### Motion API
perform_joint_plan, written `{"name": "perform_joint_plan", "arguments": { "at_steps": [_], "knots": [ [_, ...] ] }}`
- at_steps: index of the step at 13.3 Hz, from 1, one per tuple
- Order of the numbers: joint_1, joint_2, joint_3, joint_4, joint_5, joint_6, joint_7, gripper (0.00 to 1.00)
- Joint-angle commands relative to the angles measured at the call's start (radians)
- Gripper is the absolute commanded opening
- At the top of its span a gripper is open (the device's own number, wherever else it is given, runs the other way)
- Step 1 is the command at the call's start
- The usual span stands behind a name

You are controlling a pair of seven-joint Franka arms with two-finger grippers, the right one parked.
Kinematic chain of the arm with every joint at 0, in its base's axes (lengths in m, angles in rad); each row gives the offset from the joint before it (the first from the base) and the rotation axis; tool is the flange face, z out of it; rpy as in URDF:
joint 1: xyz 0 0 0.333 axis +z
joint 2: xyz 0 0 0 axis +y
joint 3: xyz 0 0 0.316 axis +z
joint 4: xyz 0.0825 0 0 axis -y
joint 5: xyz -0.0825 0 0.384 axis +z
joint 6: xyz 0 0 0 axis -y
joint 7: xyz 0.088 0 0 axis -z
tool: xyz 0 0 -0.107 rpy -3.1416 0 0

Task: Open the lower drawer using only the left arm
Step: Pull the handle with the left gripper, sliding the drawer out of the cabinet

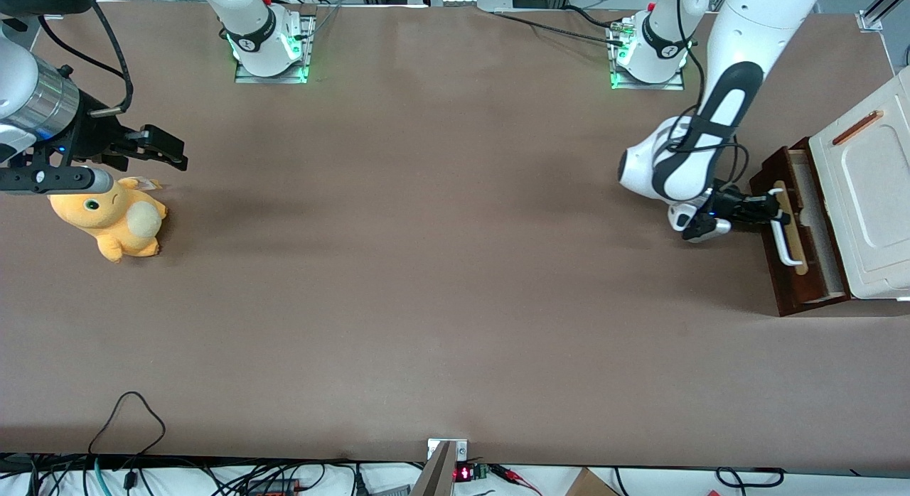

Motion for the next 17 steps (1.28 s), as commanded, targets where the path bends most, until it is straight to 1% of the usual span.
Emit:
{"name": "perform_joint_plan", "arguments": {
  "at_steps": [1, 4, 5, 6, 7, 8, 9, 11, 13, 14, 15, 16, 17],
  "knots": [
    [-0.035, 0.002, -0.102, 0.046, -0.101, 0.054, 0.029, 0.0],
    [-0.044, 0.005, -0.114, 0.049, -0.112, 0.054, 0.029, 0.0],
    [-0.042, 0.007, -0.114, 0.049, -0.113, 0.056, 0.029, 0.02],
    [-0.042, 0.007, -0.114, 0.048, -0.115, 0.056, 0.03, 0.08],
    [-0.042, 0.007, -0.114, 0.048, -0.116, 0.056, 0.035, 0.33],
    [-0.042, 0.007, -0.114, 0.048, -0.116, 0.057, 0.035, 0.81],
    [-0.041, 0.002, -0.114, 0.048, -0.116, 0.062, 0.035, 1.0],
    [-0.041, -0.002, -0.114, 0.048, -0.13, 0.063, 0.033, 1.0],
    [-0.039, -0.025, -0.114, 0.052, -0.177, 0.085, 0.033, 1.0],
    [-0.036, -0.062, -0.116, 0.066, -0.257, 0.12, 0.035, 1.0],
    [-0.036, -0.093, -0.122, 0.091, -0.367, 0.154, 0.035, 1.0],
    [-0.036, -0.119, -0.137, 0.104, -0.436, 0.163, 0.04, 1.0],
    [-0.036, -0.143, -0.159, 0.112, -0.481, 0.165, 0.059, 1.0]
  ]
}}
